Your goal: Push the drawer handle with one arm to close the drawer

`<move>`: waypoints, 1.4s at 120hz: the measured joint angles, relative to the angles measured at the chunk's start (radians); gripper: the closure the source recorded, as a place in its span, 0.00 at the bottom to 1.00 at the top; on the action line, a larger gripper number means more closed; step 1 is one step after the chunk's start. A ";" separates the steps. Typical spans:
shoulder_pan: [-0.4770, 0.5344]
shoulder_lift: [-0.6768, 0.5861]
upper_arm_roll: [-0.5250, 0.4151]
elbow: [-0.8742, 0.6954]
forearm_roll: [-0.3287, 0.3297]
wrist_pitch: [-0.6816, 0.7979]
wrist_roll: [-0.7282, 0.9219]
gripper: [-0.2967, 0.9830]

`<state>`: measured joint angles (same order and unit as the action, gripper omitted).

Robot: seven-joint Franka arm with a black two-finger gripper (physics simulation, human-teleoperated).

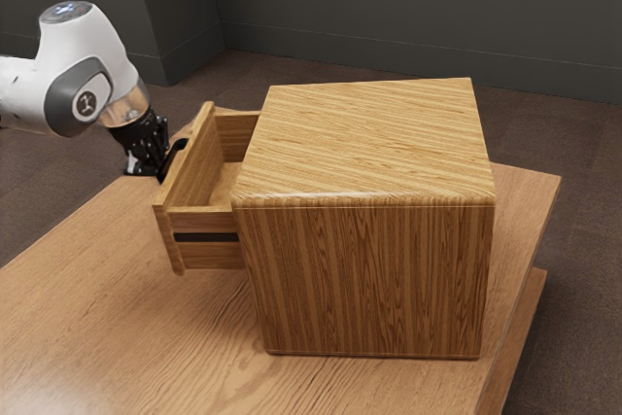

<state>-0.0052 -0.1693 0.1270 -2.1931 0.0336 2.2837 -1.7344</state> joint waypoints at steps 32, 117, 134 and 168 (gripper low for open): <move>-0.042 0.003 -0.033 0.002 0.000 0.026 -0.034 0.85; -0.099 0.071 -0.101 0.077 0.000 0.067 -0.127 0.85; -0.101 0.083 -0.103 0.094 0.001 0.075 -0.143 0.85; -0.054 -0.077 -0.092 -0.057 -0.014 0.074 -0.162 0.85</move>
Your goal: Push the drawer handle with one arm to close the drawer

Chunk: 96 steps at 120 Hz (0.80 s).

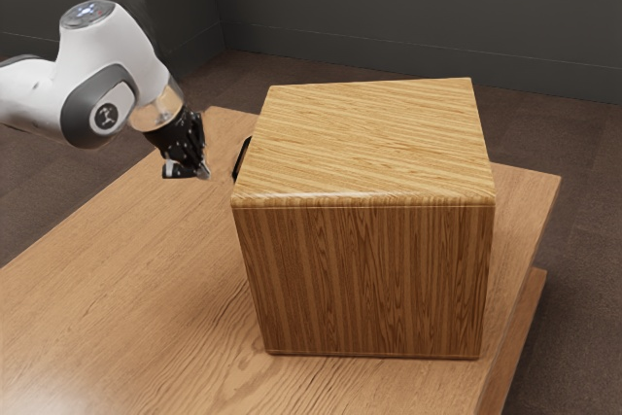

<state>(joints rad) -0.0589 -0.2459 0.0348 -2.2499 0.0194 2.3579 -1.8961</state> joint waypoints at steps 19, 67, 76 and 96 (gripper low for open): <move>0.075 -0.113 0.003 -0.028 -0.002 -0.103 0.016 0.80; 0.063 -0.130 0.065 0.233 -0.015 -0.526 0.110 0.33; 0.044 -0.129 0.068 0.250 -0.029 -0.597 0.136 0.30; 0.045 -0.128 0.070 0.245 -0.037 -0.686 0.184 0.26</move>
<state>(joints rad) -0.0140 -0.3740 0.1045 -2.0048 -0.0180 1.6720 -1.7121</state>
